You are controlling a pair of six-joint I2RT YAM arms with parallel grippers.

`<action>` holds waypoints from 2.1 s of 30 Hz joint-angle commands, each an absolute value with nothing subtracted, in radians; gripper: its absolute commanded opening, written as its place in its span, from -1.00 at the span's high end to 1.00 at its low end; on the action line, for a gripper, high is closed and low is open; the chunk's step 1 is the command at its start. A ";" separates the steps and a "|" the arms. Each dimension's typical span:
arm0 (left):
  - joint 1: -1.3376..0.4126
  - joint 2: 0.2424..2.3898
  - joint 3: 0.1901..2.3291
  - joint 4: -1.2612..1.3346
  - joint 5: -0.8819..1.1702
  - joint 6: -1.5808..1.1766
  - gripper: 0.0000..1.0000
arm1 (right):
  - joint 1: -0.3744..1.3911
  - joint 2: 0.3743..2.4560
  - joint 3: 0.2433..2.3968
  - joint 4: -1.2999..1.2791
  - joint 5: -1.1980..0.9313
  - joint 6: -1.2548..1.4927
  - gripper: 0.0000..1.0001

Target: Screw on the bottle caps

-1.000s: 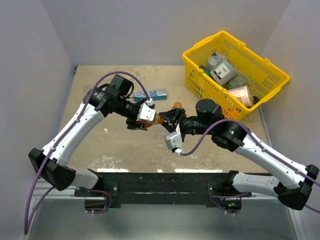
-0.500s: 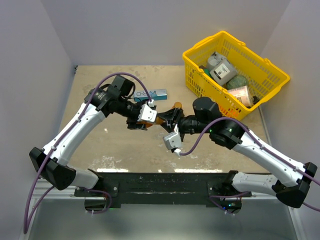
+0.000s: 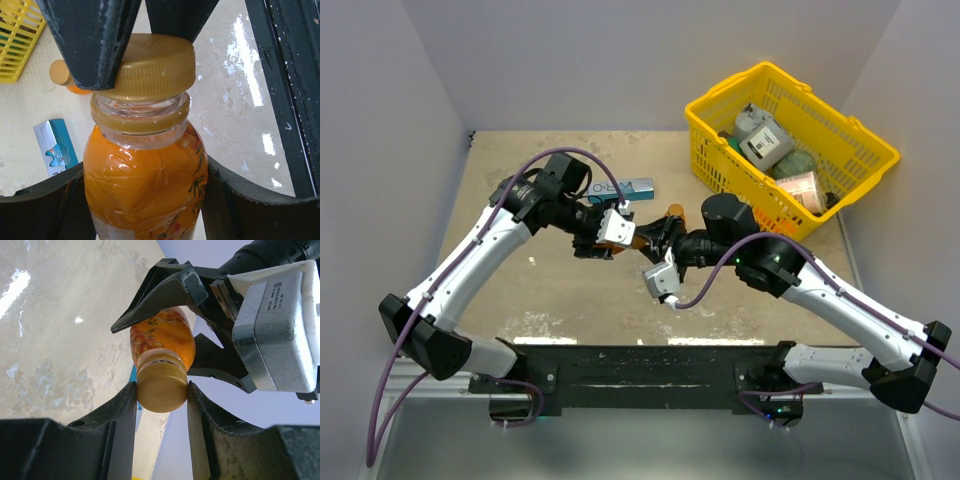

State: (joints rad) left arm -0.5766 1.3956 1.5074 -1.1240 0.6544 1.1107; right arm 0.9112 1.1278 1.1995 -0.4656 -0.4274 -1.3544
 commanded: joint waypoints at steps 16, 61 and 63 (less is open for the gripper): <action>-0.598 1.315 1.483 -0.954 0.727 1.078 1.00 | 0.920 1.181 1.175 -0.267 -0.430 -1.000 1.00; -0.591 1.197 1.459 -0.635 0.503 0.942 1.00 | 0.890 1.333 1.282 -0.153 -0.233 -0.093 1.00; -0.592 1.184 1.441 -0.605 0.494 0.934 1.00 | 0.858 1.345 1.301 -0.176 -0.244 -0.036 1.00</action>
